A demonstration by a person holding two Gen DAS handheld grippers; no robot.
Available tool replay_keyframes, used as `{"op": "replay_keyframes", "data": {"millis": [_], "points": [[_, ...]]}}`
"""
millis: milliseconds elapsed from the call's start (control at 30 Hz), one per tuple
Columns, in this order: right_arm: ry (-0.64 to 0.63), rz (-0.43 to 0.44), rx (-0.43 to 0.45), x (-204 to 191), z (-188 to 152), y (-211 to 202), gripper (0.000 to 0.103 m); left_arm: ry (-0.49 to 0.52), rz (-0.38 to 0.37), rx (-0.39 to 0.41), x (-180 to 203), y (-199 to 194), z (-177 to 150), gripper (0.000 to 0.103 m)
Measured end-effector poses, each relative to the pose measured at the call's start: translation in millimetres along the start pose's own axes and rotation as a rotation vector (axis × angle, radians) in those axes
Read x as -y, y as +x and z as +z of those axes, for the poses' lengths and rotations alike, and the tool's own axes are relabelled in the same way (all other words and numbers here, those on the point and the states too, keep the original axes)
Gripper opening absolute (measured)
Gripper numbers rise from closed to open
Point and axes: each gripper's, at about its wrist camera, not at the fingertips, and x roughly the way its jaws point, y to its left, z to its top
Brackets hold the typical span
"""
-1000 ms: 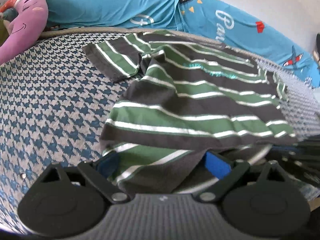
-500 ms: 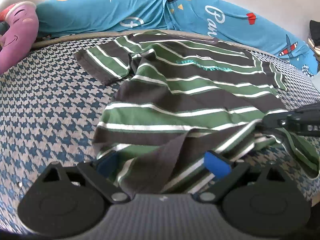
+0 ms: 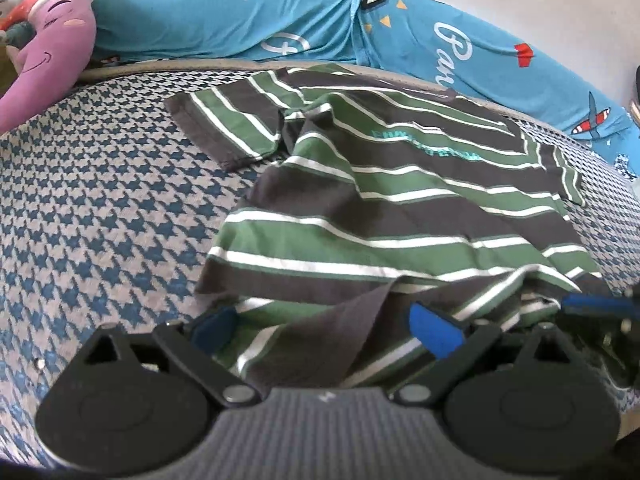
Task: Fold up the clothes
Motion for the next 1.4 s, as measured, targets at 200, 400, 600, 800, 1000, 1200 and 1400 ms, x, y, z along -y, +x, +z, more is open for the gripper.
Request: {"op": "replay_keyframes", "data": {"millis": [200,400,600,800,1000,1200,1400], "points": [[-0.103,0.034,0.024,-29,-5,0,0.02,-0.015,-0.003,0.006,-4,-3,1,0.096],[-0.19,0.017,0.029,-48,-5,11,0.027,-0.022,-0.005,0.008,-7,-4,1,0.094],[-0.212,-0.026,0.019,-54,-4,26,0.024,-0.024,-0.002,0.011,-10,-6,1,0.09],[-0.182,-0.031,0.031,-50,-1,23,0.009,-0.039,0.009,0.017,-14,-10,2,0.089],[-0.149,-0.01,0.026,-51,-1,14,0.009,-0.04,0.021,0.024,-16,-15,-2,0.089],[-0.112,-0.012,0.04,-51,1,12,0.011,-0.068,0.061,0.015,-26,-17,-6,0.091],[-0.121,-0.03,0.041,-54,1,9,0.005,-0.084,0.105,0.011,-35,-21,-9,0.091]]}}
